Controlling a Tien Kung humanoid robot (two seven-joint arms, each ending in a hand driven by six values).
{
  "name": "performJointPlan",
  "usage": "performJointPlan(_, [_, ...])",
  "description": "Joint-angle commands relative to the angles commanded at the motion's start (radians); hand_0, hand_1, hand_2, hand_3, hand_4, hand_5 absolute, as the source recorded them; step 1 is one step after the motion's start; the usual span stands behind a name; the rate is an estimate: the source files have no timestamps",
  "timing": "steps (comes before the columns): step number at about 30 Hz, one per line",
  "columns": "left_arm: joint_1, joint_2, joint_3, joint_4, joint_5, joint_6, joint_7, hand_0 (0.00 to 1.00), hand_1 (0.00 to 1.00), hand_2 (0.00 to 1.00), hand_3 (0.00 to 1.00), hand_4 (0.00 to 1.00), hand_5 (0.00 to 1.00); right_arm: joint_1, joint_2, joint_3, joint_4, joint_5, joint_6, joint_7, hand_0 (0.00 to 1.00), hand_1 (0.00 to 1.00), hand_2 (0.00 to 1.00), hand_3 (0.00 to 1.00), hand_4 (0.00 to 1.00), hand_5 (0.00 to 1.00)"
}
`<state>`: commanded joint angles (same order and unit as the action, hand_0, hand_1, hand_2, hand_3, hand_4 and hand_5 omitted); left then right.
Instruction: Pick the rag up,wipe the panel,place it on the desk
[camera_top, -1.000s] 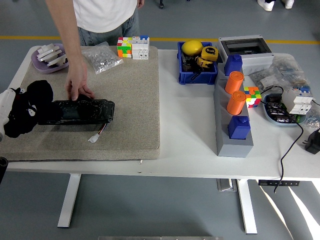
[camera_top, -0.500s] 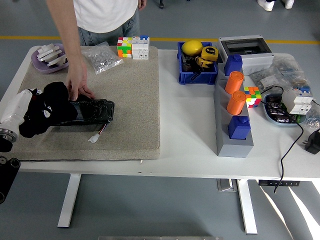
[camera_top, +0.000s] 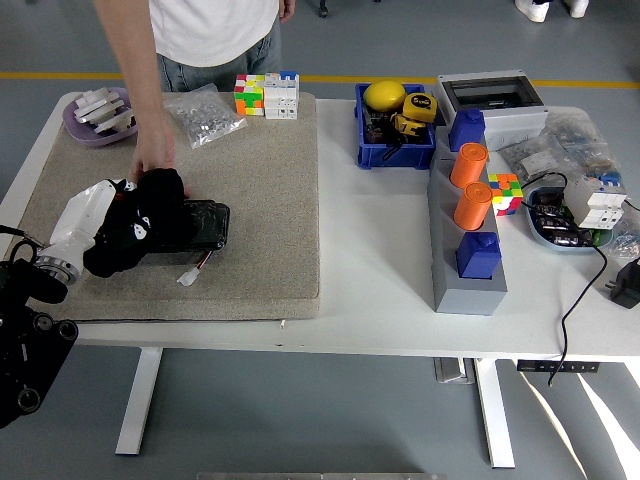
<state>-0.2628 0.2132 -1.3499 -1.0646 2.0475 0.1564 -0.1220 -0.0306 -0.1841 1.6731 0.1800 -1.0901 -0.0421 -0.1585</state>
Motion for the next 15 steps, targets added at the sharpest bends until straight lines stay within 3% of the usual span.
performJointPlan(15, [-0.021,-0.027,0.127,-0.036,-0.002,-0.004,0.009,0.288,0.151,0.578,0.365,0.002,0.002,-0.001,0.000,0.005,0.000,0.000,0.007,0.004,0.748,0.628,0.680,0.607,0.998,0.491])
